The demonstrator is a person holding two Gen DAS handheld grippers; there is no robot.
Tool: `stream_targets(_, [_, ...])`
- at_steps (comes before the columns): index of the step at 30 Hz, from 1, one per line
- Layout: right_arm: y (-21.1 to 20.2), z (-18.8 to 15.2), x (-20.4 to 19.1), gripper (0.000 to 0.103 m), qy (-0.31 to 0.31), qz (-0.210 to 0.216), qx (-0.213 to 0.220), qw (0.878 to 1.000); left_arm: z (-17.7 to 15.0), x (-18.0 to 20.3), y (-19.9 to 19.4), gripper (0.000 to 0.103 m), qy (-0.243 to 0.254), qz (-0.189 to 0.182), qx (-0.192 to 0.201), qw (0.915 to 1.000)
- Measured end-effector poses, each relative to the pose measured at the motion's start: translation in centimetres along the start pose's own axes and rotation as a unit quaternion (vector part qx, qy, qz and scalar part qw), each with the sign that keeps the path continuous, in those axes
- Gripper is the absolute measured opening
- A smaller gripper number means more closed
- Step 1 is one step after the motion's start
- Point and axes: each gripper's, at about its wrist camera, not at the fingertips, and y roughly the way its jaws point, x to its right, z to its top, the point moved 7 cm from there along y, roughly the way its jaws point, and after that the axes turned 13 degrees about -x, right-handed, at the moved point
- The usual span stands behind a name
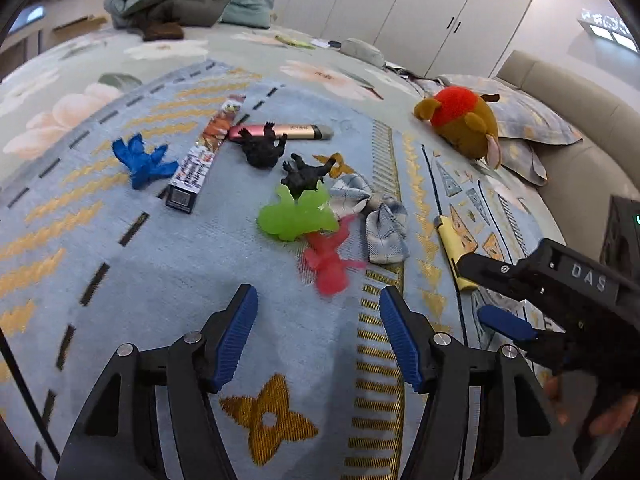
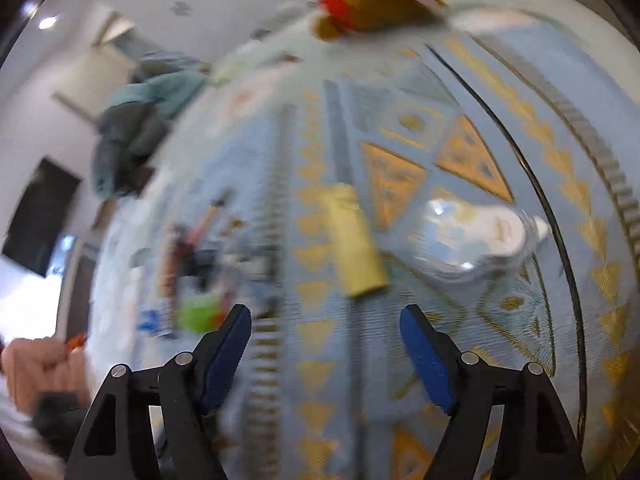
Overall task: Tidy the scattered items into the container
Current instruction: 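Grasp the red figure with the left tool while the right tool grasps a yellow lighter, then carry the red figure and lighter over the gold plate and open both tools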
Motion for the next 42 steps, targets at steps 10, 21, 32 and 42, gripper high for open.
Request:
stream_targets(10, [2.1,3.2,-1.7,0.037,-0.138,-0.199,0.073,0.967,2.8,1.7,2.6,0.048,0.076,0.102,-0.025,0.9916])
stream_targets(21, [-1.7,-0.4,-1.2,0.023,-0.091,-0.107,0.077,0.987,-0.4,-0.2,-1.1,0.029,0.118,0.059,-0.035,0.9907])
stream_targets(32, [-11.0,-8.4,-4.3,0.023,-0.159,-0.016,0.160,0.974,-4.3,0.9,-10.1,0.029,0.109,-0.025,-0.001,0.9937])
stream_targets(42, [-25.7,-12.7,0.1,0.023,-0.157,-0.078,0.325,0.929,-6.0,15.0,-18.1,0.029,0.269,-0.075,0.093,0.9558])
